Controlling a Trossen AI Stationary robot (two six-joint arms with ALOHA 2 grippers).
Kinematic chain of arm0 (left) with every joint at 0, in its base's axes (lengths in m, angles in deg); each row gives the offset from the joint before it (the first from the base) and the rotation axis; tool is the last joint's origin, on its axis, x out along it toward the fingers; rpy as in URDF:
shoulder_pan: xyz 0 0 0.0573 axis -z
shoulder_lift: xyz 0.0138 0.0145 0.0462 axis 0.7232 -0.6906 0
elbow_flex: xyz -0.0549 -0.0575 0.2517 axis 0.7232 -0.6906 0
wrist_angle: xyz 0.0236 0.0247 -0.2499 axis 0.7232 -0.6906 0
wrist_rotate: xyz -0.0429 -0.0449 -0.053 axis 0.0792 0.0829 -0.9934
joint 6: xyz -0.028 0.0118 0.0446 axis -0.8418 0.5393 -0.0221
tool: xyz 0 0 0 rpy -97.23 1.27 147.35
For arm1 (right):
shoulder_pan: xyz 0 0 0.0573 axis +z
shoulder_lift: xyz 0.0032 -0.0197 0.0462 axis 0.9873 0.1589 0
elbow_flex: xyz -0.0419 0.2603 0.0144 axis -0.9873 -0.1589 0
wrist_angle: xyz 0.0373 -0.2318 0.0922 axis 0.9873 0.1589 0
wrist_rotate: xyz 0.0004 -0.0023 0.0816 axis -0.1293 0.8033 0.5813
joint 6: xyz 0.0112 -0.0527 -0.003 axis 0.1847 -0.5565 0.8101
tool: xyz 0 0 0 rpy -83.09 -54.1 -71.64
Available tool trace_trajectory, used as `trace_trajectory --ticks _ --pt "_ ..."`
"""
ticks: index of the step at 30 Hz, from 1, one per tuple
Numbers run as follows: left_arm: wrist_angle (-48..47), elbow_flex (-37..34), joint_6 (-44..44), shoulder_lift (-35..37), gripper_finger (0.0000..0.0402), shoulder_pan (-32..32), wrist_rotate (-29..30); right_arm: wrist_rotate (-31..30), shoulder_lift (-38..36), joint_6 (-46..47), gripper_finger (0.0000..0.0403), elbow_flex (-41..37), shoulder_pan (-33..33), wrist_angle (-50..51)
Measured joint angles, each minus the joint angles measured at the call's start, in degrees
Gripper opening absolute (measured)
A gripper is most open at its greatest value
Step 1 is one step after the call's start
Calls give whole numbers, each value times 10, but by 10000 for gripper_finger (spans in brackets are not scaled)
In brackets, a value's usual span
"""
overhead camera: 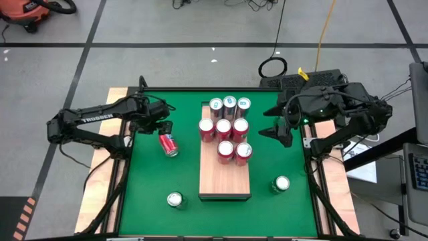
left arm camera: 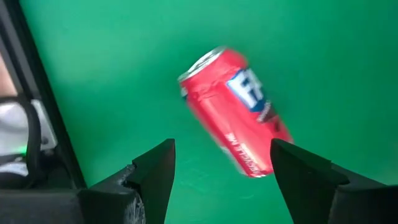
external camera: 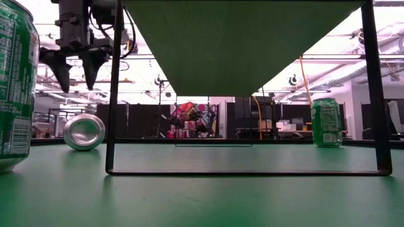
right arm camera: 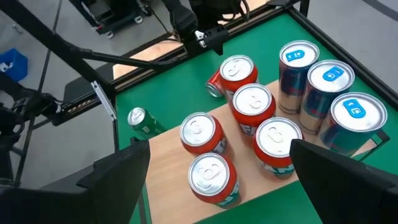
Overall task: Place canned beverage on shelf
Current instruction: Put the orange soda can on the shelf aligned with the other orange soda cans
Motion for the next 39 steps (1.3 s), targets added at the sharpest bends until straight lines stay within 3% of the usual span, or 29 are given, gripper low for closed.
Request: trace_trajectory --ticks 6,14,28,39 --pt "0 -38 -58 3 250 11 -8 0 0 -11 377 0 0 0" --pt "97 -75 -103 6 254 26 18 -1 0 -12 377 0 0 10" --pt "167 -128 -183 5 380 46 76 -1 0 -27 377 0 0 12" --pt "261 -192 -234 5 386 46 86 -3 0 -42 377 0 -1 12"
